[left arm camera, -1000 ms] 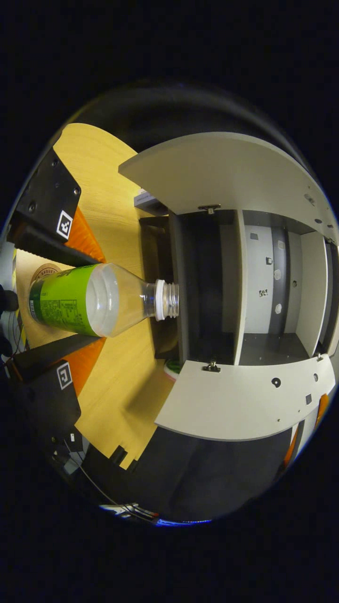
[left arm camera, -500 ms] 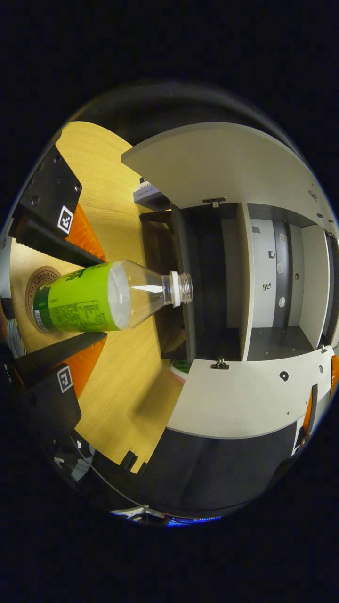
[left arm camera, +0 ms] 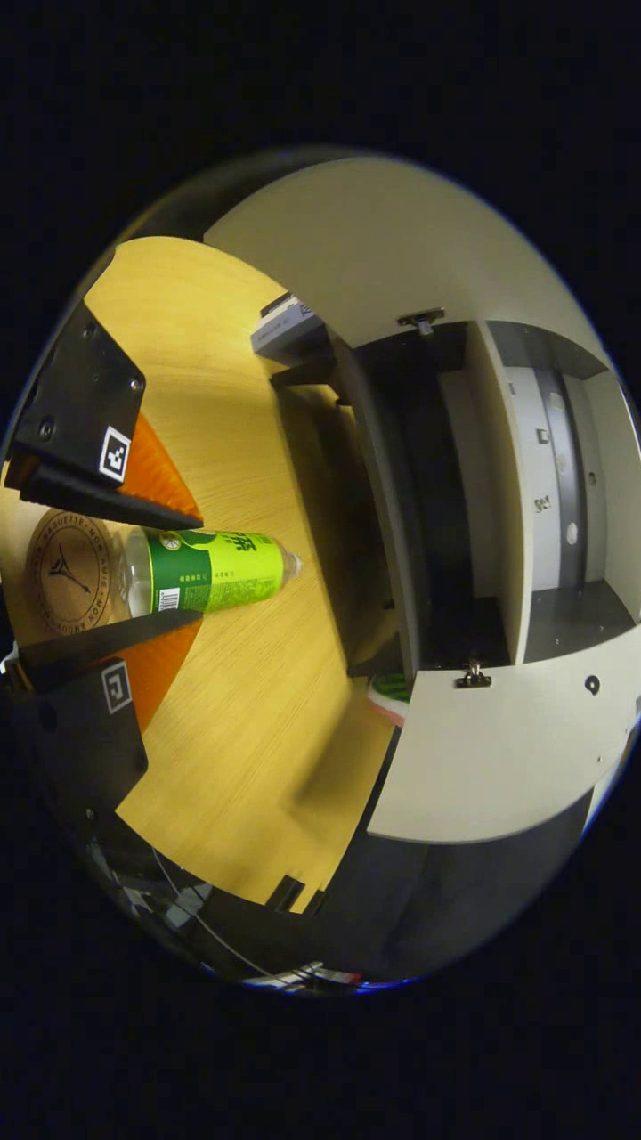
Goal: Grasp the bottle in the cabinet with the left hand and place it on the coaster, then close the right door with the right hand and the left door with the left hand.
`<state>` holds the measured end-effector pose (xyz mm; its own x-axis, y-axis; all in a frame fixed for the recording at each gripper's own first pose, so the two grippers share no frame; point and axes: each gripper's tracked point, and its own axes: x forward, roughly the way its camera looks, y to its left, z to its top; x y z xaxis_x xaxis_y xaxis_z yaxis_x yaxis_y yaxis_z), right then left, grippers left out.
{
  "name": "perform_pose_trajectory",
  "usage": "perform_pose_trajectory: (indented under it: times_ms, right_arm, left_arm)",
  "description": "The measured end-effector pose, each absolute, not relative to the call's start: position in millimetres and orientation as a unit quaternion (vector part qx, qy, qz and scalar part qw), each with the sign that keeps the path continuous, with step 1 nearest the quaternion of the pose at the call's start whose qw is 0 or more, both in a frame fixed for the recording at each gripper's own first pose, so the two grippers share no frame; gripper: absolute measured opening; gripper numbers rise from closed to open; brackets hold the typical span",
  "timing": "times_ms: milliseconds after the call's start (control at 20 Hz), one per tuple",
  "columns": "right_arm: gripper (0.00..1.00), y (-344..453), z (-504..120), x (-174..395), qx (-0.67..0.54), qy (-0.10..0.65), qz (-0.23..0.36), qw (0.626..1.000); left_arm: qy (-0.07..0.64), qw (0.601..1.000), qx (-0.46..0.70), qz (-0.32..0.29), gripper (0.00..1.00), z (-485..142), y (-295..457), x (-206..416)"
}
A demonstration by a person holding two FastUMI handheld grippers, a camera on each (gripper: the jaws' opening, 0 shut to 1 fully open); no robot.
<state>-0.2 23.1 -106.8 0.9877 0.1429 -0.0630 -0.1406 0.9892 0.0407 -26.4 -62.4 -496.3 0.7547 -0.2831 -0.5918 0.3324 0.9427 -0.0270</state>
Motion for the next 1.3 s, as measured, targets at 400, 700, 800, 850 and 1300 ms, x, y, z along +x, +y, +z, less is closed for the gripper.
perform_pose_trajectory:
  times_ms: [400,700,800,850,1300]
  right_arm:
    - [0.96,-25,-118,-7,0.006,0.036,0.025,0.999]
    - [0.96,-67,-124,-14,-0.009,0.029,-0.017,0.999]
    - [0.96,-82,-130,-19,-0.007,0.031,-0.038,0.999]
    - [0.96,-90,-133,-23,-0.006,0.033,-0.049,0.998]
    - [0.96,-141,-145,-92,-0.011,0.042,-0.126,0.991]
  left_arm:
    - [0.4,0.901,0.038,-0.162,0.73,-502,-71,9]
    - [0.474,0.865,0.01,-0.164,0.8,-517,-92,55]
    - [0.491,0.856,0.016,-0.162,0.81,-522,-94,65]
    - [0.5,0.85,0.021,-0.166,0.82,-524,-99,70]
    - [0.631,0.747,0.117,-0.173,0.85,-555,-109,76]
